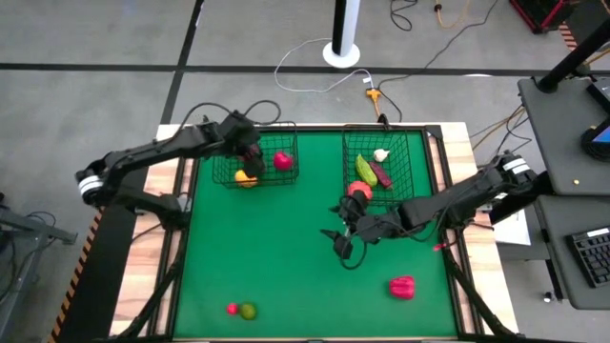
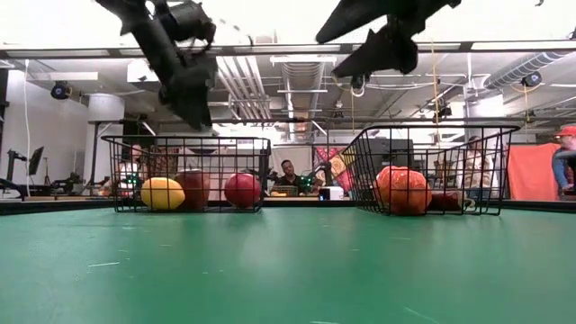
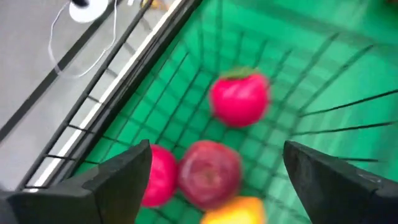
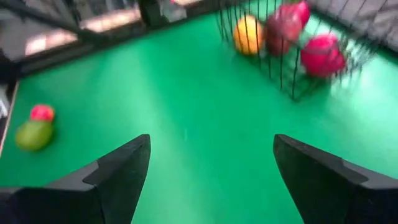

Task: Sort produce into baskets
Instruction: Put the red bell pepper into the right wire basket

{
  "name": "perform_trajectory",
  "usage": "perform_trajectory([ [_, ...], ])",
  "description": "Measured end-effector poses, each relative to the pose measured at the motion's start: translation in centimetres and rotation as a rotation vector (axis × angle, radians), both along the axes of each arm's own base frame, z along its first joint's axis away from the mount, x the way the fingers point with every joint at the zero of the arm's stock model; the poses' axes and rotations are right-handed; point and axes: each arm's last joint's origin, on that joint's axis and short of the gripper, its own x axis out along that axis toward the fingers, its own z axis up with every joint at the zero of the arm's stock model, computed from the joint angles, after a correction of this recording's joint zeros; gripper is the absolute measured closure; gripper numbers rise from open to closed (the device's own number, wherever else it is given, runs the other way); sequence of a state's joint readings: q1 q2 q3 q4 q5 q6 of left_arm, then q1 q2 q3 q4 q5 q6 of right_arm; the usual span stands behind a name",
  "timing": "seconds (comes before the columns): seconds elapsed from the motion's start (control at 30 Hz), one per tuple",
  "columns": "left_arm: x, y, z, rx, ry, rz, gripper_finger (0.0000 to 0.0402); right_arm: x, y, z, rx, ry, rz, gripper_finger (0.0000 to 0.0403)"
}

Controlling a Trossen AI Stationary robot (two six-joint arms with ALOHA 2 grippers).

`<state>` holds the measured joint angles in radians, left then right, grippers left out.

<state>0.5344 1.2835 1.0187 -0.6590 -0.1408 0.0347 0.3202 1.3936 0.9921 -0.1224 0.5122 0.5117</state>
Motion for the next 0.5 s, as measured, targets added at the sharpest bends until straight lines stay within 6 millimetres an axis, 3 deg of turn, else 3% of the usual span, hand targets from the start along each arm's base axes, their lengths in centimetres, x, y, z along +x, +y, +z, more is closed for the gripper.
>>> perform_trajectory([
  [0.27, -0.8, -7.6, 3.9, 0.010, -0.260, -0.126, 0.0061, -1.0, 0.8, 2.1, 0.230, 0.381, 0.030, 0.0084],
  [0.5, -1.1, -14.9, 5.8, 0.111, -0.420, -0.231, 0.0061, -3.3, 4.6, 1.9, 0.319, 0.746, 0.178, 0.0092],
])
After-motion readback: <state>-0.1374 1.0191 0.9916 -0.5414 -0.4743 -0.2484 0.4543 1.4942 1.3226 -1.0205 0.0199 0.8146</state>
